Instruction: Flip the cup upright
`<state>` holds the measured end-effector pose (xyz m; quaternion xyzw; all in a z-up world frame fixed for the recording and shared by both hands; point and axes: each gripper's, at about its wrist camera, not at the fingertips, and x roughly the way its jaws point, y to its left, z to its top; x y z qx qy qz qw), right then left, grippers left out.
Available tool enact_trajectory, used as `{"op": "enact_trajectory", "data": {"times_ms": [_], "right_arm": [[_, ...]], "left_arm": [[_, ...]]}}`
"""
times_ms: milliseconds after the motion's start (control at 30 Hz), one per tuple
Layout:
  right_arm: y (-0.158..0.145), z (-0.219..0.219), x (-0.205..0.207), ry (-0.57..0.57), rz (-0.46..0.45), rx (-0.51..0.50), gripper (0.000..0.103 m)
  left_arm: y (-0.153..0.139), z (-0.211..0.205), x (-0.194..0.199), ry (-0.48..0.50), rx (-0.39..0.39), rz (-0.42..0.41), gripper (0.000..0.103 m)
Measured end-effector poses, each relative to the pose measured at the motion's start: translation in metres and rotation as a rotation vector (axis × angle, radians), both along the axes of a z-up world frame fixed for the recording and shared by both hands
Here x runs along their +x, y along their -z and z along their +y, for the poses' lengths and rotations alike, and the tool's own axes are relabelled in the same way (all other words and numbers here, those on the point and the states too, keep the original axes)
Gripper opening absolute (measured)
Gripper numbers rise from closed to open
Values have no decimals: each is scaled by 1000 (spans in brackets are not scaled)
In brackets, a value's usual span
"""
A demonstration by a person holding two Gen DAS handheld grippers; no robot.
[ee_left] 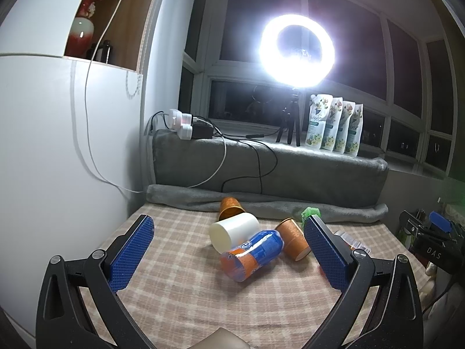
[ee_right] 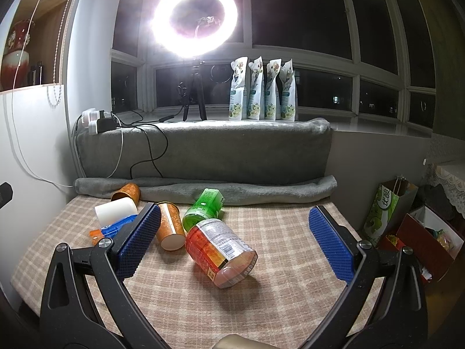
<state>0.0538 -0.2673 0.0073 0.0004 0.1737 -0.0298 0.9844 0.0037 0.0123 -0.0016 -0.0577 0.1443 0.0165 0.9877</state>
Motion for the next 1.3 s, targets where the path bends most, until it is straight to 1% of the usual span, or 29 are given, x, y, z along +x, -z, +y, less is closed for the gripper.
{"op": "enact_trajectory", "data": {"times_ms": [667, 833, 933, 1033, 1200, 1300], "right_arm": [[3, 2, 3, -2, 5, -4, 103], [8, 6, 7, -12, 18, -5, 103], [13, 8, 15, -32, 35, -1, 103], [15, 11, 28, -73, 70, 22, 103], [18, 25, 51, -161, 123, 40, 103], [20, 36, 69, -221, 171, 61, 103]], "left_arm": [[4, 3, 0, -5, -4, 11, 102], [6, 3, 1, -5, -1, 19, 102], [9, 4, 3, -8, 1, 30, 102], [13, 7, 4, -12, -1, 46, 102], [21, 11, 5, -16, -1, 74, 102], [26, 15, 6, -19, -6, 94, 102]]}}
